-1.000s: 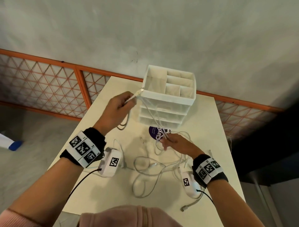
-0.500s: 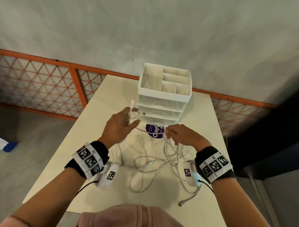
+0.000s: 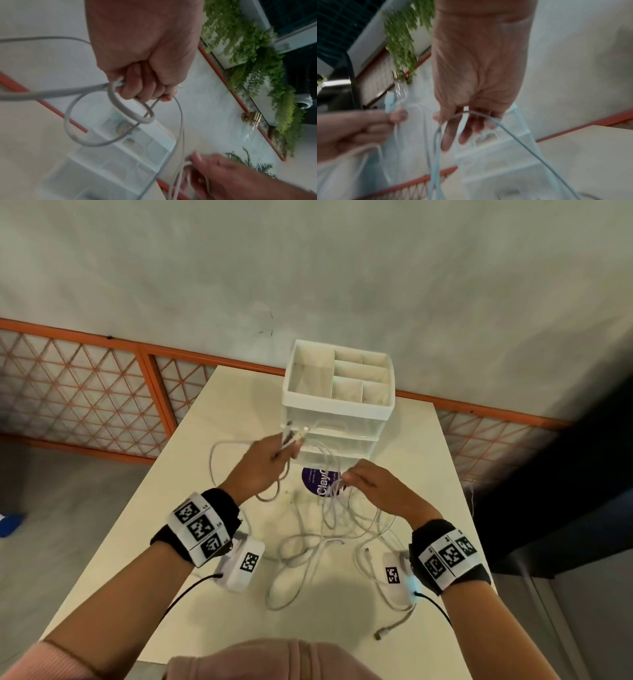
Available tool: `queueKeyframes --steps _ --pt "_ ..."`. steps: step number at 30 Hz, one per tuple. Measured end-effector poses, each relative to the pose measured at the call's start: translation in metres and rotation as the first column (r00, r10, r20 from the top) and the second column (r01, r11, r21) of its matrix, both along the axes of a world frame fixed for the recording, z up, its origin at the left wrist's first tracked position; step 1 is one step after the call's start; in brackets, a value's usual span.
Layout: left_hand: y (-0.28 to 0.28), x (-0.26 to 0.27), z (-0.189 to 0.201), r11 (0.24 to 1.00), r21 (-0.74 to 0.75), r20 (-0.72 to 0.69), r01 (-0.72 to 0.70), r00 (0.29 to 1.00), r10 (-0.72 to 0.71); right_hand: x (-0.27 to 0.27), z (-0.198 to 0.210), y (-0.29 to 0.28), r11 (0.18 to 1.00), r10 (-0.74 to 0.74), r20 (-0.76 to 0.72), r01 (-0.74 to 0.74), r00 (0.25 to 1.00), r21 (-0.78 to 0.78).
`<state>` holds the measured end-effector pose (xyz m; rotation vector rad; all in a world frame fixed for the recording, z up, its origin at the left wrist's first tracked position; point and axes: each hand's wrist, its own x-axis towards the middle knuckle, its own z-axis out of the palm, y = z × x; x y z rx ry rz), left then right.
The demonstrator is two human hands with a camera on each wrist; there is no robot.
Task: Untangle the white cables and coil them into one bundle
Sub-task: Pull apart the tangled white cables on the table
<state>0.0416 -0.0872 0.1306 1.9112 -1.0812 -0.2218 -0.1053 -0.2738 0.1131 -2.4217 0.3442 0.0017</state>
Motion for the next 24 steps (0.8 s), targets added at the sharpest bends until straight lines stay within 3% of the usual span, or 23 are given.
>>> queueKeyframes --steps 2,4,6,8,10,12,15,18,20,22,24 --pt "0.005 0.011 0.005 0.994 -0.069 0.033 -0.086 0.996 0.089 -0.007 -0.014 -0.001 0.995 -0.077 0.064 0.072 0.995 0.075" --pt "0.01 0.023 0.011 0.973 -0.13 0.019 -0.189 0.981 0.193 -0.019 -0.028 -0.005 0.991 -0.08 0.02 0.078 0.997 0.105" --pt "0.012 0.035 0.021 0.944 -0.214 0.009 -0.25 0.966 0.257 -0.033 -0.048 -0.012 0.994 -0.033 -0.181 0.051 0.983 0.094" --pt "0.014 0.043 0.03 0.946 -0.24 0.037 -0.217 0.972 0.232 -0.044 -0.07 -0.016 0.998 -0.004 -0.388 0.028 0.922 0.057" --pt "0.012 0.042 0.036 0.97 -0.185 0.078 -0.158 0.981 0.175 -0.048 -0.08 -0.017 0.999 -0.031 -0.458 0.039 0.888 0.007" --pt "0.009 0.034 0.035 0.986 -0.139 0.113 -0.092 0.988 0.108 -0.042 -0.067 -0.013 0.996 -0.083 -0.397 0.084 0.914 -0.016" --pt "0.004 0.026 0.029 0.992 -0.116 0.13 -0.039 0.99 0.054 -0.017 -0.022 -0.002 0.99 -0.13 -0.16 0.138 0.979 0.038" --pt "0.0 0.018 0.03 0.994 -0.113 0.108 0.004 0.994 0.008 0.004 0.018 0.012 0.986 -0.155 -0.044 0.157 0.987 0.055" --pt "-0.002 0.012 0.033 0.992 -0.112 0.088 0.053 0.995 -0.043 0.016 0.026 0.019 0.981 -0.189 0.137 0.181 0.972 0.066" --pt "-0.002 0.007 0.036 0.988 -0.136 0.073 0.071 0.995 -0.061 0.026 0.022 0.023 0.994 -0.111 0.24 0.111 0.964 0.016" --pt "-0.001 0.009 0.039 0.979 -0.206 0.05 0.001 0.999 0.01 0.031 0.012 0.025 0.991 0.0 0.158 -0.021 0.987 0.133"
